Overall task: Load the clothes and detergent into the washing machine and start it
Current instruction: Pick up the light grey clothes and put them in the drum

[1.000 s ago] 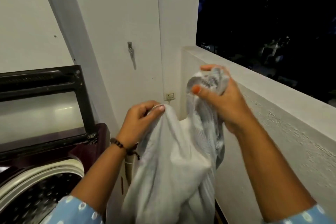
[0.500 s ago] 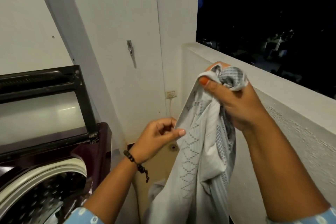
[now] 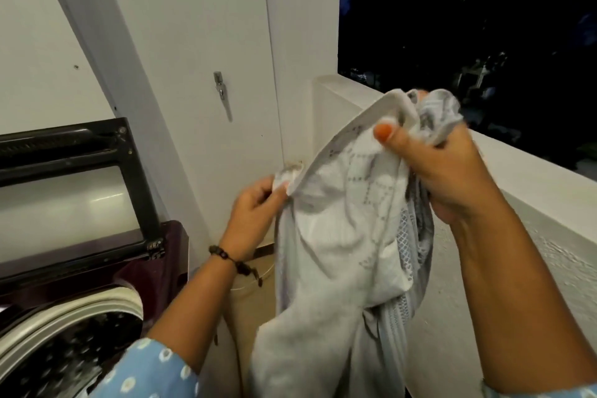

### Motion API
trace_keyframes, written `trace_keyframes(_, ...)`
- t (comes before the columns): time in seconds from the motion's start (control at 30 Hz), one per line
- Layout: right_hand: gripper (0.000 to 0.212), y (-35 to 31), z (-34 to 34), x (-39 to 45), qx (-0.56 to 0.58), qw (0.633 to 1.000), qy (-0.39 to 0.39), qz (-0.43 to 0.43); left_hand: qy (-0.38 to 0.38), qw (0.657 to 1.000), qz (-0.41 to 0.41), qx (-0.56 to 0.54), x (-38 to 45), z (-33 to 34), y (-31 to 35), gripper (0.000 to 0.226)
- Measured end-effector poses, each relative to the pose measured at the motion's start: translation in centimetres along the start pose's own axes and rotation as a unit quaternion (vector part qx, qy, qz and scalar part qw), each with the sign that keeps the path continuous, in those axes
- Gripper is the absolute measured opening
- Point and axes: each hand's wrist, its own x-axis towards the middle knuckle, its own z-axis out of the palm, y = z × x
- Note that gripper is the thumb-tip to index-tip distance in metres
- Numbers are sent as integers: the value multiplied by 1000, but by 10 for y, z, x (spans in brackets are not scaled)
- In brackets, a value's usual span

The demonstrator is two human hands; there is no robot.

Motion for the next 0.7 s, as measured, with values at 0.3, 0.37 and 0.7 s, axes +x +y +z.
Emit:
trace_keyframes(0.3,14,29,19,-10,-64,991,-79,82,-155,976,153,29,15,12,86,14)
trace_keyframes(0.37,10,22,17,-10,-23,994,-79,74,-179,979,100,-9,11,9,80,18)
trace_keyframes(0.7,22,-12,5,-7,164,986,-4,16,-309,928,-168,-126,-26,-11,5,50)
